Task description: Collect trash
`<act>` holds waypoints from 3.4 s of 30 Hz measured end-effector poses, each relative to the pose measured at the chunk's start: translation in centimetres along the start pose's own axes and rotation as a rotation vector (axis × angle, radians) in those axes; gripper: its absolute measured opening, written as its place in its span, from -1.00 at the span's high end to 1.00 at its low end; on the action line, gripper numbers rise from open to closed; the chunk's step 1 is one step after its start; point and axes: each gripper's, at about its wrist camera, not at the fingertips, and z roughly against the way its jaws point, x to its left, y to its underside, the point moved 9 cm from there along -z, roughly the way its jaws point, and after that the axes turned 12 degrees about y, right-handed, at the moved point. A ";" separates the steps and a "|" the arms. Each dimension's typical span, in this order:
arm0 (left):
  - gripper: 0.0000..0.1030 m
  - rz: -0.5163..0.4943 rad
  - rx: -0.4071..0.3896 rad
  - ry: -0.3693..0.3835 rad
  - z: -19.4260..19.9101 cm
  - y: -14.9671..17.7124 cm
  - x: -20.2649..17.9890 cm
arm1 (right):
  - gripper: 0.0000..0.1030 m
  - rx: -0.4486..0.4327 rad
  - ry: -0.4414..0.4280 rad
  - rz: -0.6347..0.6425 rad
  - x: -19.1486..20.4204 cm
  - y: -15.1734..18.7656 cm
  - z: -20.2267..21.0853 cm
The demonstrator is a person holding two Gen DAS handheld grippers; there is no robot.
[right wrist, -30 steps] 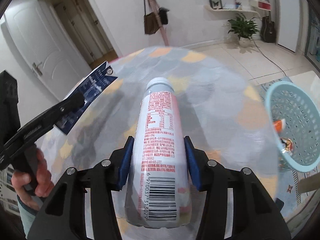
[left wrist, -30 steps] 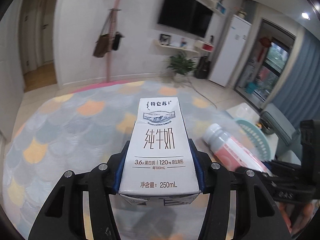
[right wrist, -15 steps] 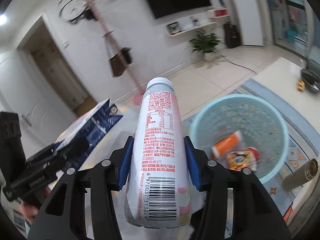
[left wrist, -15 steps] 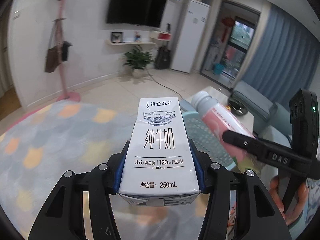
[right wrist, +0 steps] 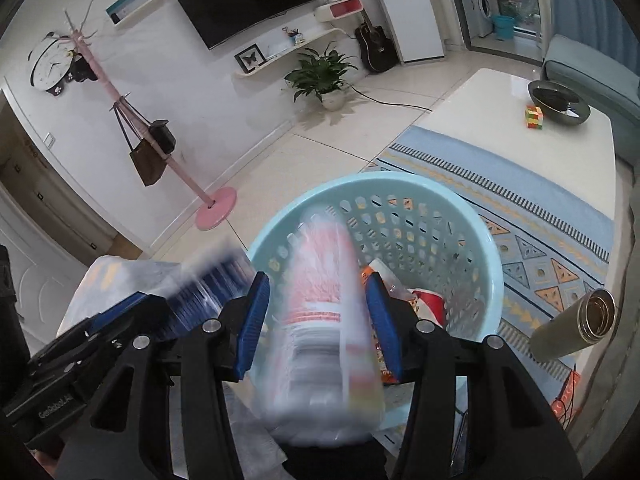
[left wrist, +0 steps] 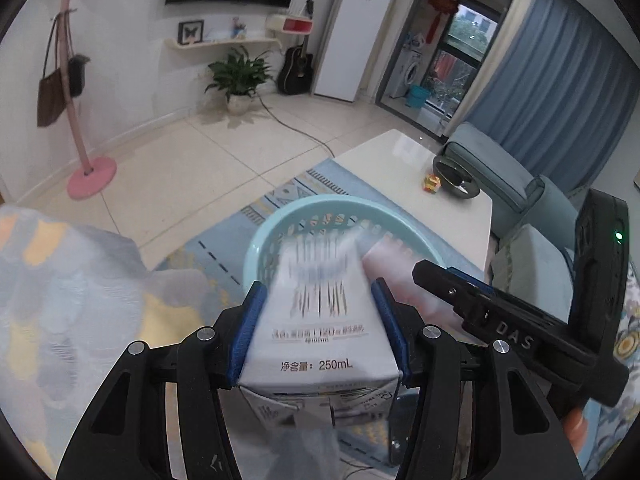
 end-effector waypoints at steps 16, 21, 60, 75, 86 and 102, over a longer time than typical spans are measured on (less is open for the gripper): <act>-0.62 0.080 -0.149 -0.108 9.4 2.9 1.0 | -0.01 -0.024 -0.074 0.149 4.1 4.5 5.5; -0.65 0.081 -0.225 -0.204 14.7 5.9 1.0 | -0.17 -0.120 -0.070 0.275 7.1 7.3 9.8; -0.83 0.098 -0.615 -0.465 25.4 14.4 2.5 | -0.39 -0.439 0.136 0.266 5.0 11.5 17.9; -0.85 0.075 -0.576 -0.474 24.7 14.4 2.4 | -0.44 -0.414 0.129 0.264 5.2 11.7 17.2; -0.86 0.071 -0.572 -0.482 24.7 14.4 2.1 | -0.44 -0.412 0.131 0.262 5.1 11.7 17.1; -0.86 0.073 -0.570 -0.477 24.7 14.5 1.9 | -0.44 -0.395 0.122 0.271 5.6 12.3 16.5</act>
